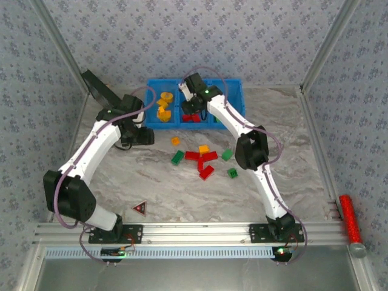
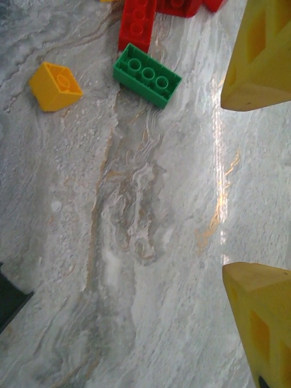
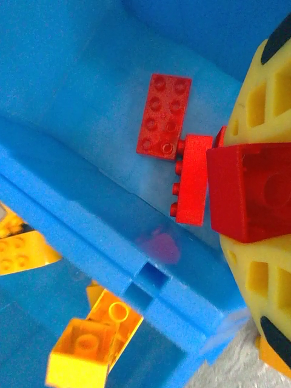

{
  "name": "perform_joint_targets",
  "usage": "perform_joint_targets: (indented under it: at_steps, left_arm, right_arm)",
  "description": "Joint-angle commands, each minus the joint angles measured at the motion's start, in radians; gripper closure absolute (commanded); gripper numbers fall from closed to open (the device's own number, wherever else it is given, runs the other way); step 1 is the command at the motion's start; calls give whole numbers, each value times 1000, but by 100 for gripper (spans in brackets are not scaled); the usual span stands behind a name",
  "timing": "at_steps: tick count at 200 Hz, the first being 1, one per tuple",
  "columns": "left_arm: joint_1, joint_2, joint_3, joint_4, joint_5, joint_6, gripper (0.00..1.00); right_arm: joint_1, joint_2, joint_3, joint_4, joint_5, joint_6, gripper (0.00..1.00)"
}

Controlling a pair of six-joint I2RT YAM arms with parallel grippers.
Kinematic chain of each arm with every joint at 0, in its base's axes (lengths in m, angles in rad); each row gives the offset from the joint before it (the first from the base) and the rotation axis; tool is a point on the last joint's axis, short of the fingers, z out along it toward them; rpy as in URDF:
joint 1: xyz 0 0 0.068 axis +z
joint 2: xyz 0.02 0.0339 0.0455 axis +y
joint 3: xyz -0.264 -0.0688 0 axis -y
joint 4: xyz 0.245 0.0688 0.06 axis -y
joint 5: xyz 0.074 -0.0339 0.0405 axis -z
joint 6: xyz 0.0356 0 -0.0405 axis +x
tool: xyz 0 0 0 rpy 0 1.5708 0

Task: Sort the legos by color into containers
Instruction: Place the lego in the container, then pick up the lego from the center of the table.

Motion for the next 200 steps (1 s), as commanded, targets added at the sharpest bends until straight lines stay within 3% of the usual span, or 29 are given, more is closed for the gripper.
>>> perform_joint_targets:
  at_steps: [1, 30, 77, 114, 153, 200]
  left_arm:
    - [-13, -15, -31, 46, 40, -56, 33]
    - [-26, -12, -43, 62, 47, -72, 33]
    - [-43, 26, -24, 77, 57, -77, 33]
    - [-104, 86, 2, 121, 73, -83, 32]
    - [-199, 212, 64, 140, 77, -4, 32]
    - [-250, 350, 133, 149, 91, 1, 32]
  right_arm:
    - [13, 45, 40, -29, 25, -39, 68]
    - [19, 74, 41, -37, 32, -38, 63]
    - [23, 23, 3, -11, 44, -47, 43]
    - [25, -81, -54, -12, 49, -62, 40]
    - [12, -282, -229, 0, 41, -29, 38]
    - [-28, -560, -577, 50, 35, 76, 38]
